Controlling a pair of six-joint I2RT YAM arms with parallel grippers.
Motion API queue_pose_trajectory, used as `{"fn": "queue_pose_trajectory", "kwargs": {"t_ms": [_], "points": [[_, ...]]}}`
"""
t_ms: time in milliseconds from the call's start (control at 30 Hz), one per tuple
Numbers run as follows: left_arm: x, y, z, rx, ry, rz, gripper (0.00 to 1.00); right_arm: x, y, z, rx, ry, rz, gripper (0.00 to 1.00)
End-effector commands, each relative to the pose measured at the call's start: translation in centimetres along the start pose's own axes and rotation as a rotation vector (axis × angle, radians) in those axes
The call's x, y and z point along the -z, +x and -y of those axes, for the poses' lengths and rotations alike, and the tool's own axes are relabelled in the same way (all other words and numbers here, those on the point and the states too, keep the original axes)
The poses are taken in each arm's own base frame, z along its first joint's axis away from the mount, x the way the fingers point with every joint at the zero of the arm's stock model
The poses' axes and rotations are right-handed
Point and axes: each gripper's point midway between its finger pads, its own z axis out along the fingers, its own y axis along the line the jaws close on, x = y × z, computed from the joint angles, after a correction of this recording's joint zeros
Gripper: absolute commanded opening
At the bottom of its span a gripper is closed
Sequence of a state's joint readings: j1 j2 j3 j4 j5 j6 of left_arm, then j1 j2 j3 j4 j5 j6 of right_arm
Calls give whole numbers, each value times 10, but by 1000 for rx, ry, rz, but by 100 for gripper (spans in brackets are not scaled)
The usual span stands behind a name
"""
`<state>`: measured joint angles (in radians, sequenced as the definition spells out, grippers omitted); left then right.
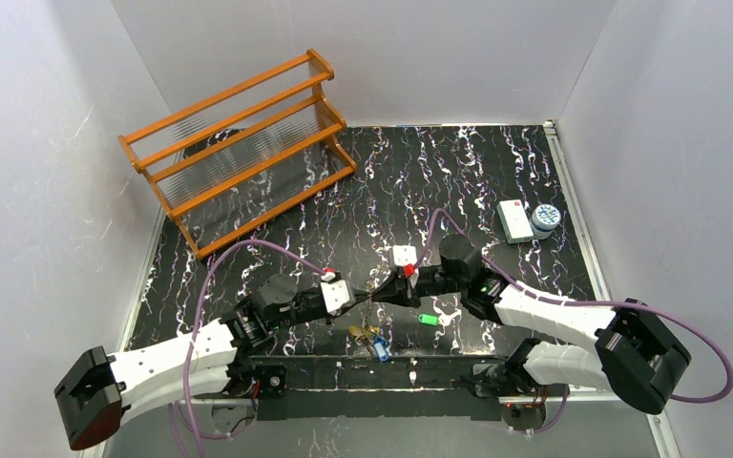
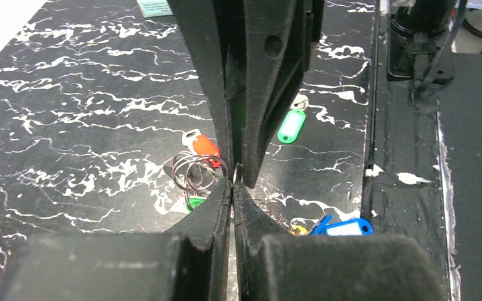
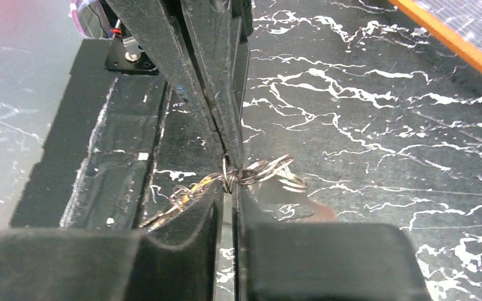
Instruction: Put the keys on the keyring
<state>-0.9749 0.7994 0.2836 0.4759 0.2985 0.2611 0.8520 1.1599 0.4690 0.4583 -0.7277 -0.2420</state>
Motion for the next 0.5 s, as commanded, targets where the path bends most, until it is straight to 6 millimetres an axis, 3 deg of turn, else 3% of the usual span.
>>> {"fn": "queue_pose_trajectory", "kwargs": {"t_ms": [0, 100, 167, 233, 467], "points": [[7, -16, -14, 21, -95, 63, 0, 2, -33, 14, 65, 60, 56, 30], [14, -21, -18, 58, -141, 119, 0, 6, -31, 12, 80, 71, 63, 50], [20, -21, -17, 87, -164, 177, 0, 8, -32, 11, 90, 83, 76, 57], [27, -33, -16, 99, -177, 278, 0, 11, -34, 10, 97, 97, 91, 58], [40, -47, -8, 111, -160, 426, 0, 17, -44, 4, 125, 100, 151, 60]]}}
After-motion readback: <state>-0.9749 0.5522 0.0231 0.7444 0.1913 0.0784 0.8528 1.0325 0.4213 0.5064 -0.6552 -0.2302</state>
